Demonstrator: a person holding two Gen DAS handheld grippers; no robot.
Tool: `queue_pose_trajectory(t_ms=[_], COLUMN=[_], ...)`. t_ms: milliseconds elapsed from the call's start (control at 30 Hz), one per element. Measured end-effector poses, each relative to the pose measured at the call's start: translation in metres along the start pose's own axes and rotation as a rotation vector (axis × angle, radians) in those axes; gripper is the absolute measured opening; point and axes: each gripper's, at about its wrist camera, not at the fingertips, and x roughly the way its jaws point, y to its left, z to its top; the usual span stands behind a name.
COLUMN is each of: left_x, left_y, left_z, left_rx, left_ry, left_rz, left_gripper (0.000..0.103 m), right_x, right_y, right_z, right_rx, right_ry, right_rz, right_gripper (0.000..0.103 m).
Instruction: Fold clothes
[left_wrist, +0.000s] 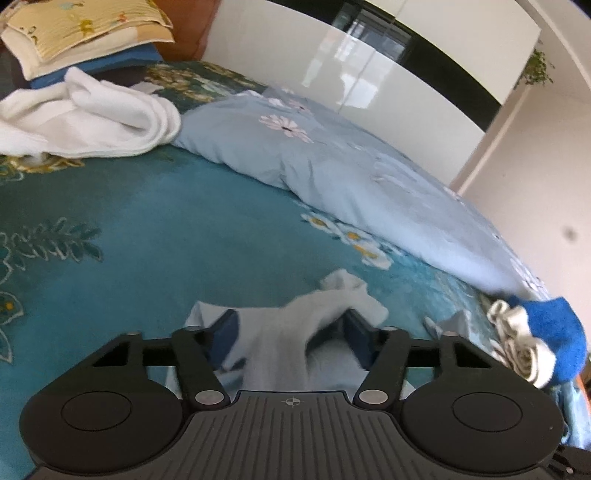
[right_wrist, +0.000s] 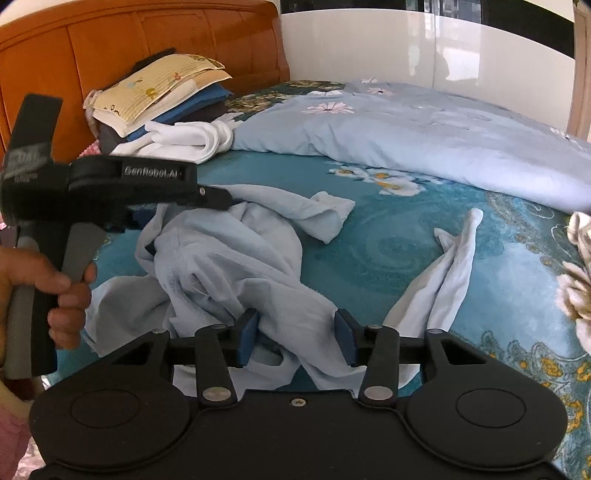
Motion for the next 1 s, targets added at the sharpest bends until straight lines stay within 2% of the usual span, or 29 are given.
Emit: queue_pose_trajectory(t_ms=[100,300,433,500,667,867,1000], left_x=[0.002,0.002,0.001,0.000,-0.006,-0.025,-0.043], left_y=[-0.001,-0.004,-0.003,-0.002,0.001,0.022,0.034], left_z=[-0.002,-0.012,-0.020,-0.022,-0.022,-0.012,-0.002], left_rx=[0.004,0.038,0.043,0.044,0.034,-0.031,-0.045], left_ry=[0.008,0.026,0.031,0.027,-0.008,-0.073,-0.136], left_rz=[0.004,0.009,0.016,0.018,0.047,0.083,0.123], left_gripper=[0.040,0.038,0.029,0.024,0.015,0.015,0.015], right_x=[0.000,0.001,0.003,0.003,-0.003,-0.018,-0.032], right_y=[-0.003,-0.009,-0.009,-0.010,-0.012,-0.032,-0.058], right_z=[0.000,-0.002,-0.005,-0.006,-0.006,-0.001,0.004], right_rx=[0.027,0.059,0.070,0.085,0.096,0.147,0.222], right_ry=[0.004,0.014,0.020,0.018,-0.017,-0.092,-0.150], right_rz=[0.012,0.016,0.005,0.003,-0.023,-0.079,-0.152], right_gripper=[0.037,0.031,0.016,0.014,0.008,0.006,0.006])
